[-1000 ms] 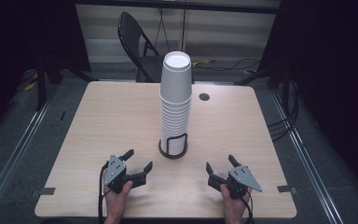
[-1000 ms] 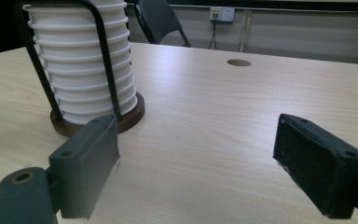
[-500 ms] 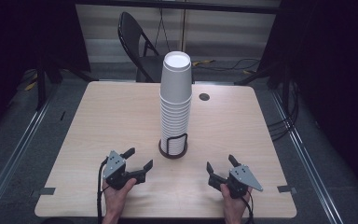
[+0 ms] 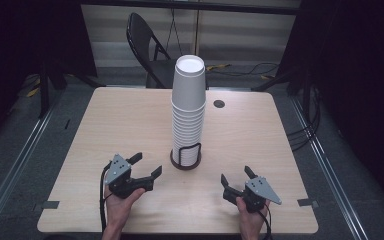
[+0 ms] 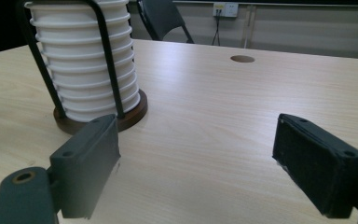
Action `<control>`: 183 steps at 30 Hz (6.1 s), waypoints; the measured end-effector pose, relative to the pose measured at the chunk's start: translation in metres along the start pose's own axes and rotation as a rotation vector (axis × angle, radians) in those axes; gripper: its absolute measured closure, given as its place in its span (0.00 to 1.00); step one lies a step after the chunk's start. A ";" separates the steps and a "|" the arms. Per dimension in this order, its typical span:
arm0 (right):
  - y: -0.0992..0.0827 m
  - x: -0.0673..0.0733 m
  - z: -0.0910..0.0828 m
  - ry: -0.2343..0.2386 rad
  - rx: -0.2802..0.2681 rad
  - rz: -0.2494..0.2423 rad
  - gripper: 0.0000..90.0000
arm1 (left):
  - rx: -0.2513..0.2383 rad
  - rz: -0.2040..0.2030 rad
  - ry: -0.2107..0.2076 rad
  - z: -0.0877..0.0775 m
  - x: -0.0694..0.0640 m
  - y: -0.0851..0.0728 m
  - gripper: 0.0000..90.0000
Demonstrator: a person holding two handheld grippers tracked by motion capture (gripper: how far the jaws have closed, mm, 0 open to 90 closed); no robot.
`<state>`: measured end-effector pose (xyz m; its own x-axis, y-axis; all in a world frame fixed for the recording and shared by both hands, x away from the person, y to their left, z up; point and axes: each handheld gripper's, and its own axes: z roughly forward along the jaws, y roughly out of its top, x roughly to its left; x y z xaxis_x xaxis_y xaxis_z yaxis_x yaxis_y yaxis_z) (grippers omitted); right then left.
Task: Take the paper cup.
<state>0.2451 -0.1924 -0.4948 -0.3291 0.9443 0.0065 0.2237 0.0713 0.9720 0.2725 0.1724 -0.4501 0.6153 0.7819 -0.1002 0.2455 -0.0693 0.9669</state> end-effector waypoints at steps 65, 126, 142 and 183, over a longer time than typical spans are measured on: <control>-0.001 -0.006 -0.003 0.055 -0.034 0.048 0.16 | -0.160 0.175 -0.193 0.026 -0.011 0.173 0.17; -0.001 -0.004 -0.003 0.052 -0.035 0.030 0.16 | -0.047 0.221 -0.259 0.099 -0.019 0.222 0.14; -0.001 -0.003 -0.002 0.051 -0.024 0.029 0.17 | -0.157 0.199 -0.238 0.091 -0.021 0.236 0.15; 0.000 -0.003 -0.001 0.058 -0.011 0.017 0.18 | -0.280 0.136 -0.227 0.049 -0.008 0.258 0.16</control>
<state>0.2447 -0.1952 -0.4949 -0.3782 0.9250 0.0360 0.2201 0.0520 0.9741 0.3677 0.1178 -0.2112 0.7858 0.6183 0.0141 -0.0445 0.0339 0.9984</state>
